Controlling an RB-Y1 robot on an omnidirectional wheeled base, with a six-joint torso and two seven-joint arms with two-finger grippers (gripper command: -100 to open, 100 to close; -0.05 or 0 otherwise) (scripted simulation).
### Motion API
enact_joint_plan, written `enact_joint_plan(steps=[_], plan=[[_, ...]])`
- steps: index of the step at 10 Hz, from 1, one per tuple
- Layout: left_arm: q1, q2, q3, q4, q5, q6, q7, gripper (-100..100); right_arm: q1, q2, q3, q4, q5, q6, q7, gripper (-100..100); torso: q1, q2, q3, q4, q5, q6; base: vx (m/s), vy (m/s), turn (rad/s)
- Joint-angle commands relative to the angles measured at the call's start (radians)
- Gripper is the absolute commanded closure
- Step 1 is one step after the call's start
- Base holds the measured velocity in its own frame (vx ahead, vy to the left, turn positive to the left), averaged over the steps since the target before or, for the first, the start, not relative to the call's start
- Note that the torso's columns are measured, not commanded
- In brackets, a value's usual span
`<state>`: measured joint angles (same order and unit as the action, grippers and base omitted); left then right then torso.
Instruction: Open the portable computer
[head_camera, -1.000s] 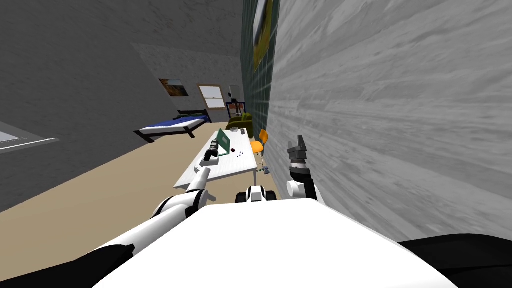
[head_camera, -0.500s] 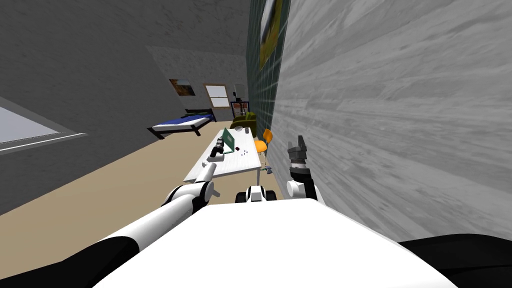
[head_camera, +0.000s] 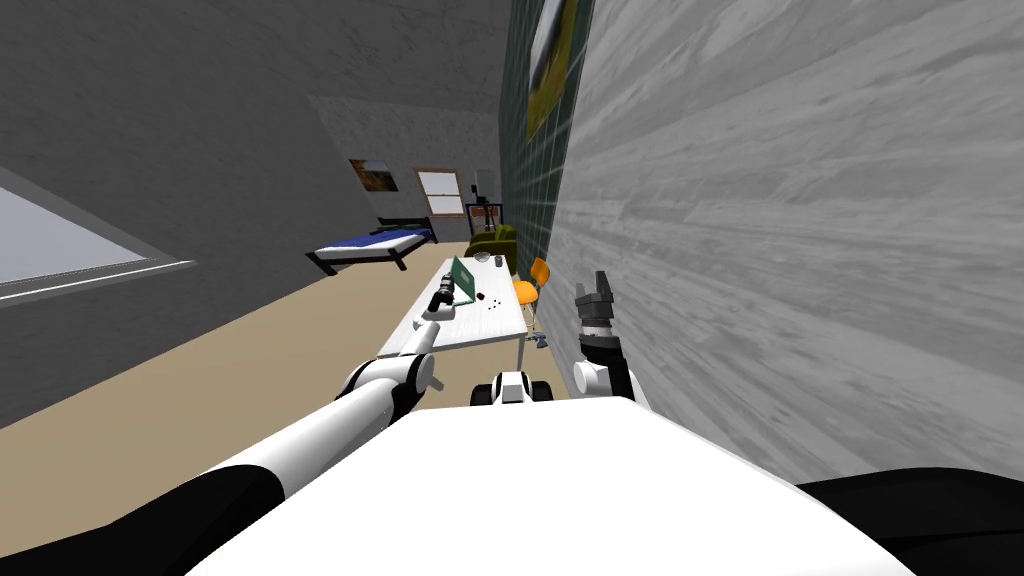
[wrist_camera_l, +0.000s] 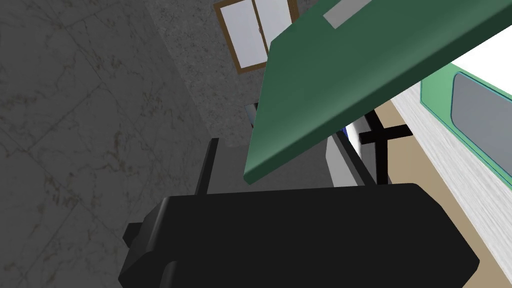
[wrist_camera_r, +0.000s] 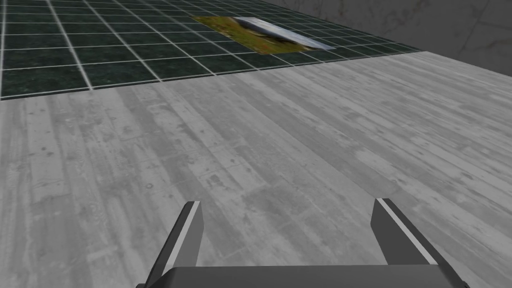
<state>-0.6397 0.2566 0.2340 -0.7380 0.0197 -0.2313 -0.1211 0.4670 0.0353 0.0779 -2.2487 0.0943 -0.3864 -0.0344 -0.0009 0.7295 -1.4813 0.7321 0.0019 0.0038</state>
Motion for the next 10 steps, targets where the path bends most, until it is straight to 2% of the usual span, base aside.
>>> enact_joint_plan(steps=[1, 2, 4, 5, 6, 9, 10], plan=[[-0.059, -0.024, -0.011, 0.076, 0.032, -0.032, -0.018, 100, 0.0, 0.0, 0.0, 0.0, 0.0, 0.0, 0.0, 0, 0.0, -0.002, -0.001, -0.003, 0.001, 0.001, -0.015, 0.046, 0.185], [-0.075, -0.024, -0.011, 0.096, 0.032, -0.032, -0.018, 100, 0.0, 0.0, 0.0, 0.0, 0.0, 0.0, 0.0, 0, 0.002, 0.0, 0.0, 0.001, 0.0, 0.001, -0.017, 0.056, 0.085], [-0.075, -0.024, -0.011, 0.129, 0.032, -0.032, -0.018, 100, 0.0, 0.0, 0.0, 0.0, 0.0, 0.0, 0.0, 0, 0.001, 0.002, 0.002, 0.001, 0.0, 0.001, -0.003, 0.025, -0.015], [-0.128, -0.045, -0.021, 0.167, 0.064, -0.065, -0.038, 100, 0.0, 0.0, 0.0, 0.0, 0.0, 0.0, 0.0, 0, 0.0, 0.0, 0.0, 0.0, 0.0, 0.0, -0.013, 0.053, 0.199], [-0.148, -0.045, -0.021, 0.221, 0.064, -0.065, -0.038, 100, 0.0, 0.0, 0.0, 0.0, 0.0, 0.0, 0.0, 0, 0.003, 0.001, 0.001, 0.002, 0.0, -0.002, -0.011, 0.061, 0.097], [-0.148, -0.043, -0.018, 0.215, 0.064, -0.064, -0.041, 100, 0.0, 0.0, 0.0, 0.0, 0.0, 0.0, 0.0, 0, -0.001, 0.002, 0.001, 0.001, -0.001, 0.0, -0.008, 0.015, -0.009], [-0.133, -0.067, -0.007, 0.216, 0.087, -0.086, -0.008, 100, 0.0, 0.0, 0.0, 0.0, 0.0, 0.0, 0.0, 0, -0.001, 0.002, 0.001, 0.003, -0.001, -0.001, 0.017, 0.085, -0.012]])
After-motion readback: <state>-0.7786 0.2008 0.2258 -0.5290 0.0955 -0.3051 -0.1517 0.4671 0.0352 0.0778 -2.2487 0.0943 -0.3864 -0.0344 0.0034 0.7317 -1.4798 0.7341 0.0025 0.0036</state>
